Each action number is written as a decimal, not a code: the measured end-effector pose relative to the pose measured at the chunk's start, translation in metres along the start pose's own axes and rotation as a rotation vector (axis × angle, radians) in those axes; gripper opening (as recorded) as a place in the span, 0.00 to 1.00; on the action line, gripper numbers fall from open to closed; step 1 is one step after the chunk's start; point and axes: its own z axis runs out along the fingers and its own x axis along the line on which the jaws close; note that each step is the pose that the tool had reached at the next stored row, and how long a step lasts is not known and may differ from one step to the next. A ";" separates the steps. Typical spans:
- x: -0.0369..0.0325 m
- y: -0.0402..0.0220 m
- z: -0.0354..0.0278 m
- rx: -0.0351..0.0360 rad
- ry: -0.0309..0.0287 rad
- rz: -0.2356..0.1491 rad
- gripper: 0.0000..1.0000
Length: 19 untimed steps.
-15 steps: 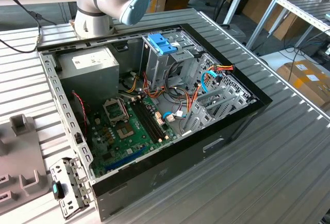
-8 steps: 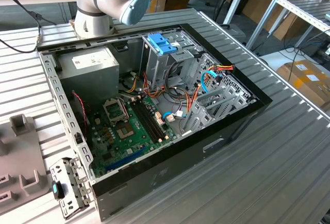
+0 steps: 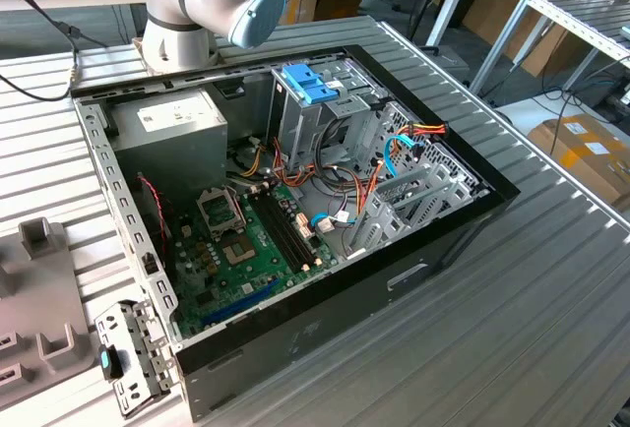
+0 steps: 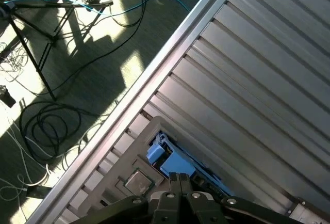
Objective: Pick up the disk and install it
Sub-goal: 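Pick up the disk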
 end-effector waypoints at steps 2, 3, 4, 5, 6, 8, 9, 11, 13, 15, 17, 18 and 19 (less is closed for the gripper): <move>0.0000 0.0000 0.0000 -0.0001 0.0001 -0.004 0.11; 0.0000 0.0000 0.0000 -0.0005 0.0005 -0.019 0.11; 0.0000 0.0000 0.0000 -0.0008 0.0010 -0.033 0.11; 0.0000 0.0000 0.0000 -0.0015 0.0018 -0.063 0.11; 0.0000 0.0000 0.0001 -0.0022 0.0025 -0.091 0.11; 0.0000 0.0000 0.0001 -0.0031 0.0037 -0.128 0.11; 0.0000 0.0000 0.0002 -0.0038 0.0044 -0.157 0.11; 0.0000 0.0000 0.0003 -0.0048 0.0056 -0.196 0.11; 0.0000 0.0000 0.0005 -0.0059 0.0069 -0.245 0.11; 0.0000 0.0000 0.0006 -0.0073 0.0086 -0.302 0.11; 0.0000 0.0000 0.0007 -0.0084 0.0098 -0.345 0.11; 0.0000 0.0000 0.0008 -0.0090 0.0106 -0.372 0.11; 0.0000 0.0000 0.0009 -0.0098 0.0114 -0.402 0.11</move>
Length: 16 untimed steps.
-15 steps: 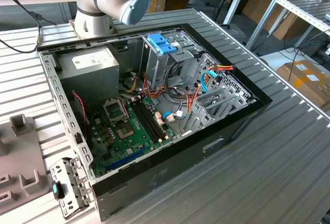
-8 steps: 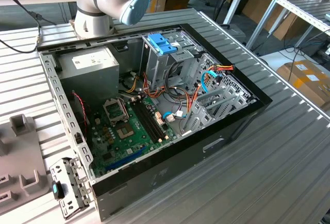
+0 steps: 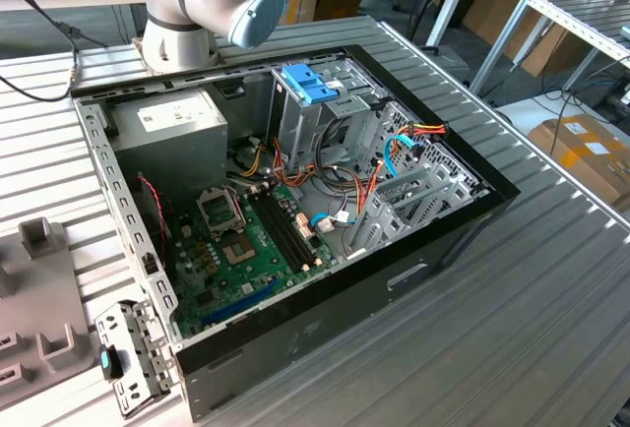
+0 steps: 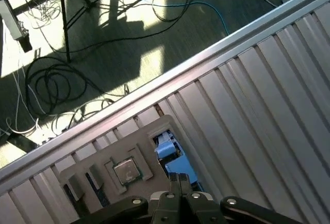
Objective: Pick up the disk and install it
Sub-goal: 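Pick up the disk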
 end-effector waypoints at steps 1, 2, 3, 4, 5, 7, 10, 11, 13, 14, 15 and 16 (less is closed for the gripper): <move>0.0000 0.0000 0.0001 -0.0010 0.0012 -0.040 0.11; 0.0000 0.0000 0.0002 -0.0017 0.0020 -0.071 0.11; 0.0000 0.0000 0.0003 -0.0022 0.0026 -0.093 0.11; 0.0000 0.0000 0.0004 -0.0027 0.0031 -0.112 0.11; 0.0000 0.0000 0.0005 -0.0034 0.0039 -0.141 0.11; 0.0000 0.0000 0.0006 -0.0046 0.0053 -0.186 0.11; 0.0000 -0.0001 0.0010 -0.0064 0.0075 -0.265 0.11; 0.0000 -0.0001 0.0011 -0.0070 0.0082 -0.288 0.11; 0.0001 0.0000 0.0013 -0.0081 0.0095 -0.334 0.11; 0.0001 0.0000 0.0012 -0.0085 0.0102 -0.351 0.11; 0.0001 0.0000 0.0012 -0.0086 0.0103 -0.351 0.11; 0.0001 0.0000 0.0012 -0.0085 0.0103 -0.351 0.11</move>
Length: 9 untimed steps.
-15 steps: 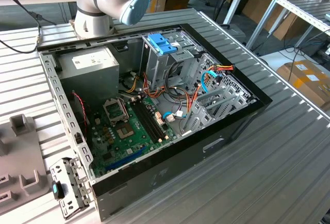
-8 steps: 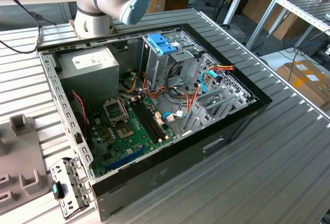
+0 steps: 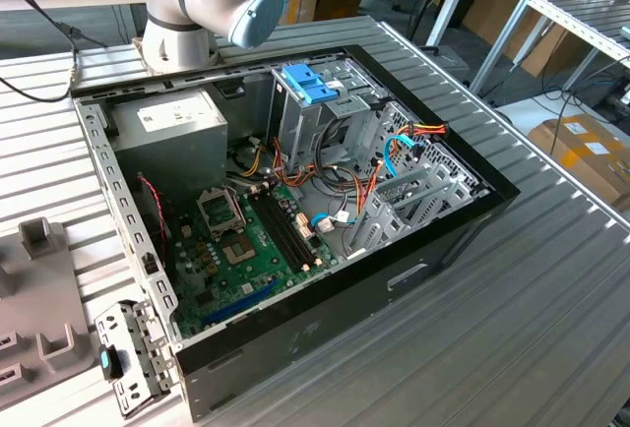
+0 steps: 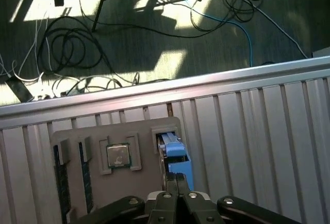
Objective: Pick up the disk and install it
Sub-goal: 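Pick up the disk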
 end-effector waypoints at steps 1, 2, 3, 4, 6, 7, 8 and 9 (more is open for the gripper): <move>-0.0001 0.0000 -0.0001 0.0022 -0.0003 -0.001 0.11; 0.0000 -0.0001 0.0000 0.0080 -0.0012 -0.003 0.11; 0.0000 0.0001 0.0001 0.0097 -0.0015 -0.003 0.11; 0.0000 0.0002 0.0001 0.0098 -0.0015 -0.003 0.11; -0.0003 -0.0020 0.0001 0.0097 -0.0015 -0.003 0.11; -0.0006 -0.0034 0.0000 0.0097 -0.0015 -0.003 0.11; -0.0009 -0.0052 -0.0001 0.0096 -0.0014 -0.003 0.11; -0.0012 -0.0071 0.0000 0.0097 -0.0016 -0.003 0.11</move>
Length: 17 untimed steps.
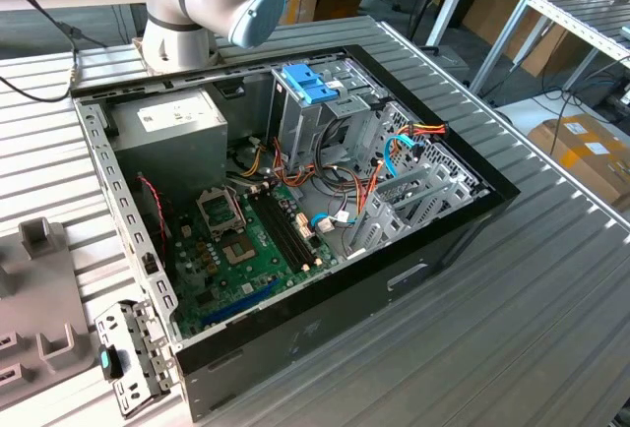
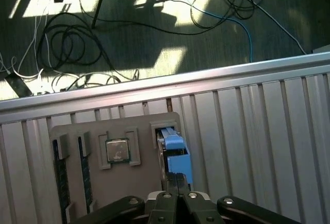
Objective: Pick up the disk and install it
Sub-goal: 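Pick up the disk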
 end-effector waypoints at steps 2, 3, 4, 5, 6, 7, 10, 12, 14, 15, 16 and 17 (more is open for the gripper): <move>-0.0006 -0.0041 0.0001 0.0001 0.0000 0.000 0.11; -0.0010 -0.0059 0.0001 0.0000 0.0000 0.000 0.11; -0.0011 -0.0070 0.0002 0.0000 0.0000 0.000 0.11; -0.0014 -0.0089 0.0003 0.0000 0.0000 0.000 0.11; -0.0017 -0.0106 0.0004 0.0000 0.0000 0.000 0.11; -0.0020 -0.0126 0.0004 0.0000 0.0000 0.000 0.11; -0.0021 -0.0129 0.0009 0.0003 0.0000 -0.002 0.11; -0.0019 -0.0130 0.0021 0.0046 -0.0006 -0.003 0.11; -0.0019 -0.0130 0.0039 0.0163 -0.0024 -0.005 0.11; -0.0020 -0.0131 0.0042 0.0192 -0.0030 -0.006 0.11; -0.0020 -0.0131 0.0042 0.0192 -0.0030 -0.006 0.11; -0.0020 -0.0131 0.0043 0.0194 -0.0030 -0.006 0.11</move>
